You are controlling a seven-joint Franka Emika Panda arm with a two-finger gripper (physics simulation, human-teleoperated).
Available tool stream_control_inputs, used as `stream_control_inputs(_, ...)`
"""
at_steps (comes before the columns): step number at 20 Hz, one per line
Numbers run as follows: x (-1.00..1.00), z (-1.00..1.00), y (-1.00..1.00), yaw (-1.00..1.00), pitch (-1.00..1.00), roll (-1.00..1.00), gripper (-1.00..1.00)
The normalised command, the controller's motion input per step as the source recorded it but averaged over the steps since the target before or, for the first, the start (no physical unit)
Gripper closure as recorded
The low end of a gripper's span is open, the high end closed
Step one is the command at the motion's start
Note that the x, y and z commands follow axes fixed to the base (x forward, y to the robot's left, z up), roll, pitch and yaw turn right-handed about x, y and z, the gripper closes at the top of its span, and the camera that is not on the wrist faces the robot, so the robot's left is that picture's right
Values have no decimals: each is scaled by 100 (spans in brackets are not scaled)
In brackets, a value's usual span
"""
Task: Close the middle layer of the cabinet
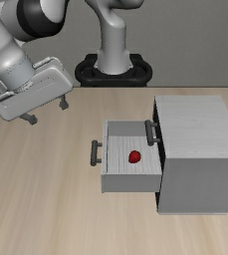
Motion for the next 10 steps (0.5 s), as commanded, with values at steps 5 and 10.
stream_control_inputs(5, 0, 0, 0, 0, 0, 49, -100)
stream_control_inputs(10, 0, 0, 0, 0, 0, 45, -100)
